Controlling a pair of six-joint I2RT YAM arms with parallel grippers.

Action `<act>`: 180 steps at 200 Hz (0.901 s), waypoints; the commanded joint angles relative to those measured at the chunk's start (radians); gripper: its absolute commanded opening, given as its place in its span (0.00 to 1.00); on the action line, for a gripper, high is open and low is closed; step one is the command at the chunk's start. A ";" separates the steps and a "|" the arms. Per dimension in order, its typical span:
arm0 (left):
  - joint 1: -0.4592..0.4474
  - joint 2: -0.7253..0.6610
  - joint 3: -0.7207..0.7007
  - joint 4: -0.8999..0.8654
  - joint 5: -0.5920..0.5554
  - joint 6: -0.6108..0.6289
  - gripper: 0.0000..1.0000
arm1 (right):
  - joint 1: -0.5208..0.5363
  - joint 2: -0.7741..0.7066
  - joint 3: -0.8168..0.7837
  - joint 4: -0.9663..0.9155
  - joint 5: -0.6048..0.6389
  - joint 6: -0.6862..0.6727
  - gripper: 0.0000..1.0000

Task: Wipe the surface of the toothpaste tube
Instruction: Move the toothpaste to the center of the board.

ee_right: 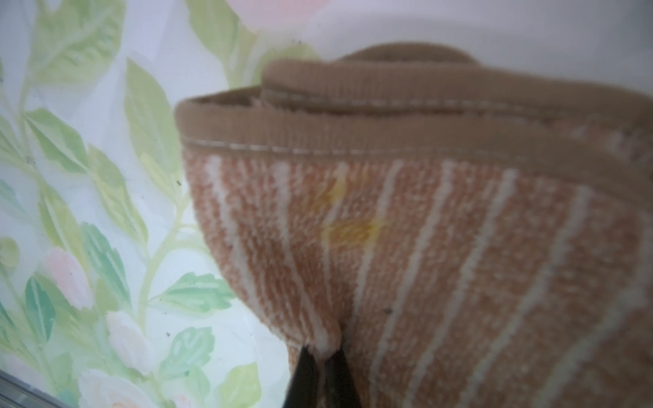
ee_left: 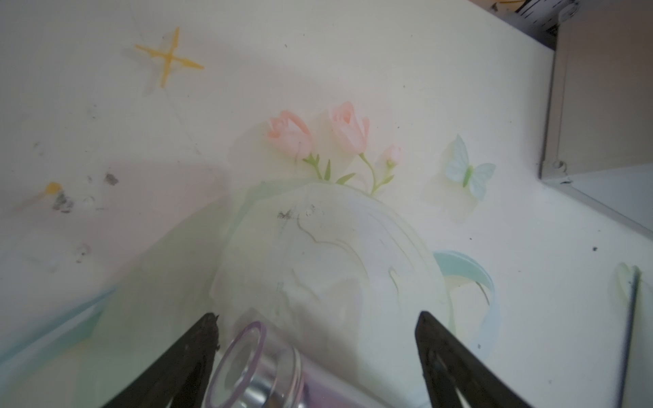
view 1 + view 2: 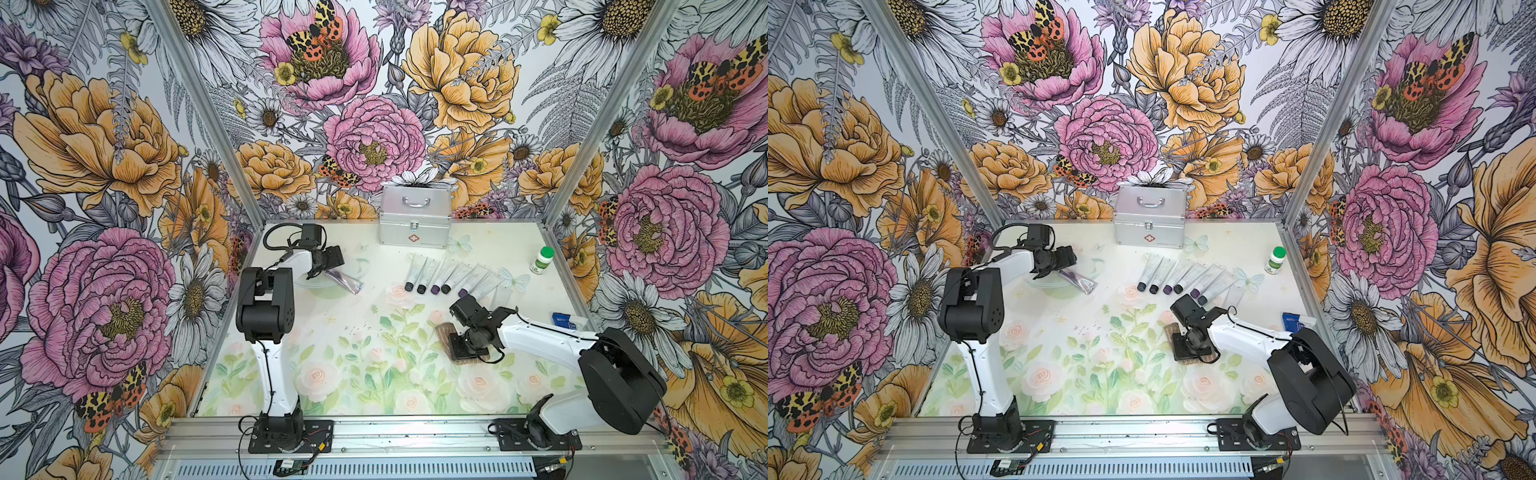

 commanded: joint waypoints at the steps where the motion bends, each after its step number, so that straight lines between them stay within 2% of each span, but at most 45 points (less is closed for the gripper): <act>1: -0.004 -0.002 0.025 0.011 0.051 0.021 0.87 | -0.011 -0.006 -0.011 0.010 0.013 -0.017 0.00; 105: -0.071 -0.078 -0.107 0.013 0.029 0.000 0.84 | -0.020 -0.037 -0.029 0.019 0.006 -0.029 0.00; 180: -0.248 -0.128 -0.218 0.029 -0.058 -0.036 0.82 | -0.020 -0.058 -0.030 0.018 -0.002 -0.029 0.00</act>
